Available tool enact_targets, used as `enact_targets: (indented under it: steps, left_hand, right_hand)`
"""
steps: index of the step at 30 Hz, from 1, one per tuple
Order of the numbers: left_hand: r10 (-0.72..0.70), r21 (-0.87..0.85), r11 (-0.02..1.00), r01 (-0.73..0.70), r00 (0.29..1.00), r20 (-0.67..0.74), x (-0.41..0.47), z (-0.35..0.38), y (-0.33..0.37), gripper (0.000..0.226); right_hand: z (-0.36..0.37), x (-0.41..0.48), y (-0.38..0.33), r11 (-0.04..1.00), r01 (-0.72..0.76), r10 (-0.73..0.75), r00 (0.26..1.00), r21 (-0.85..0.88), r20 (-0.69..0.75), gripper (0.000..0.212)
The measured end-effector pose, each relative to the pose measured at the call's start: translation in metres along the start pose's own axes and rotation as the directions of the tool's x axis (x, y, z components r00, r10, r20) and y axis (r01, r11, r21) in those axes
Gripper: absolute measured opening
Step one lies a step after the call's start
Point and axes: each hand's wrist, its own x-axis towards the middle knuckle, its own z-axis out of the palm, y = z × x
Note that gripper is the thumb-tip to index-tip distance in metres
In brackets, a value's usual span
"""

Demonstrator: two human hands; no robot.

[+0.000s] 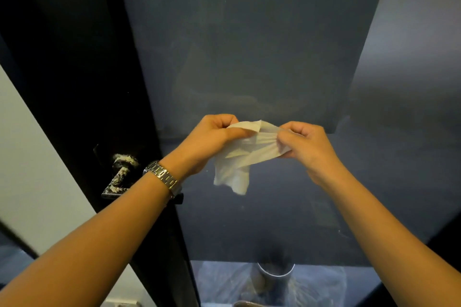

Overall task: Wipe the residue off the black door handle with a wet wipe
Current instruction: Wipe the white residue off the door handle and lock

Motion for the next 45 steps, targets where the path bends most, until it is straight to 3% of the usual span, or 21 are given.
enact_targets:
  steps: [2, 4, 7, 9, 12, 17, 20, 23, 25, 28, 29, 32, 34, 36, 39, 42, 45]
  left_hand:
    - [-0.008, -0.002, 1.0, 0.008, 0.999, 0.04, 0.0, 0.001, 0.002, 0.03]
    - [-0.019, -0.012, 1.0, 0.019, 0.999, 0.041, 0.002, 0.005, 0.004, 0.028]
    - [0.02, 0.049, 0.999, -0.018, 0.999, -0.035, 0.003, 0.011, 0.007, 0.025]
    - [0.074, 0.13, 0.989, -0.064, 0.994, -0.075, 0.004, 0.012, 0.007, 0.029]
    - [0.134, 0.229, 0.968, -0.099, 0.981, -0.14, 0.0, 0.006, 0.005, 0.035]
    - [0.127, 0.335, 0.941, -0.048, 0.967, -0.219, -0.012, -0.014, 0.0, 0.041]
    - [-0.032, 0.342, 0.938, 0.048, 0.998, -0.052, -0.019, -0.034, 0.003, 0.048]
    - [-0.207, 0.324, 0.934, 0.153, 0.969, 0.138, -0.022, -0.059, 0.006, 0.056]
    - [-0.249, 0.273, 0.944, 0.183, 0.941, 0.23, -0.023, -0.075, 0.004, 0.052]
    - [-0.214, 0.037, 0.976, 0.212, 0.932, 0.292, -0.026, -0.091, 0.001, 0.016]
    - [-0.18, -0.081, 0.974, 0.21, 0.944, 0.278, -0.027, -0.095, 0.0, 0.008]
    - [-0.045, -0.385, 0.916, 0.116, 0.981, 0.19, -0.027, -0.107, -0.001, 0.024]
    - [0.013, -0.43, 0.903, 0.022, 0.997, 0.078, -0.028, -0.116, -0.002, 0.033]
    - [0.062, -0.288, 0.954, -0.08, 0.996, -0.068, -0.031, -0.123, -0.005, 0.037]
    - [0.211, 0.039, 0.977, -0.208, 0.956, -0.202, -0.039, -0.131, -0.01, 0.025]
    - [0.398, 0.298, 0.901, -0.314, 0.871, -0.287, -0.048, -0.142, -0.015, 0.028]
    - [0.554, 0.575, 0.762, -0.299, 0.761, -0.339, -0.06, -0.156, -0.021, 0.021]
  right_hand:
    - [0.003, 0.0, -0.001, 0.992, -0.07, 0.067, 0.997, 0.106, 0.032, 0.027]
    - [0.005, -0.003, -0.004, 0.964, -0.137, 0.097, 0.979, 0.227, 0.181, 0.019]
    - [0.01, -0.007, -0.006, 0.957, -0.154, 0.057, 0.93, 0.245, 0.362, 0.031]
    - [0.015, -0.007, -0.005, 0.966, -0.137, 0.048, 0.928, 0.219, 0.369, 0.033]
    - [0.018, -0.007, -0.004, 0.974, -0.13, 0.059, 0.936, 0.185, 0.347, 0.017]
    - [0.022, -0.005, -0.004, 0.997, -0.077, 0.066, 0.93, 0.019, 0.361, 0.008]
    - [0.031, -0.004, -0.006, 0.997, -0.041, 0.013, 0.924, 0.065, 0.382, 0.006]
    - [0.04, -0.001, -0.01, 0.969, -0.118, 0.013, 0.899, 0.215, 0.438, 0.018]
    - [0.05, 0.001, -0.014, 0.94, -0.189, 0.043, 0.891, 0.285, 0.451, 0.026]
    - [0.07, 0.004, -0.021, 0.932, -0.186, 0.044, 0.91, 0.312, 0.412, 0.029]
    - [0.077, 0.003, -0.025, 0.944, -0.144, 0.016, 0.918, 0.296, 0.396, 0.028]
    - [0.097, 0.004, -0.028, 0.985, 0.079, -0.128, 0.931, 0.153, 0.343, 0.02]
    - [0.111, 0.005, -0.029, 0.961, 0.278, -0.264, 0.928, -0.017, 0.263, 0.02]
    - [0.123, 0.005, -0.033, 0.873, 0.461, -0.436, 0.884, -0.158, 0.169, 0.03]
    - [0.137, 0.008, -0.05, 0.68, 0.688, -0.698, 0.713, -0.253, 0.062, 0.044]
    - [0.153, 0.014, -0.07, 0.481, 0.812, -0.837, 0.537, -0.331, 0.103, 0.047]
    - [0.174, 0.024, -0.082, 0.237, 0.874, -0.901, 0.361, -0.425, 0.24, 0.048]
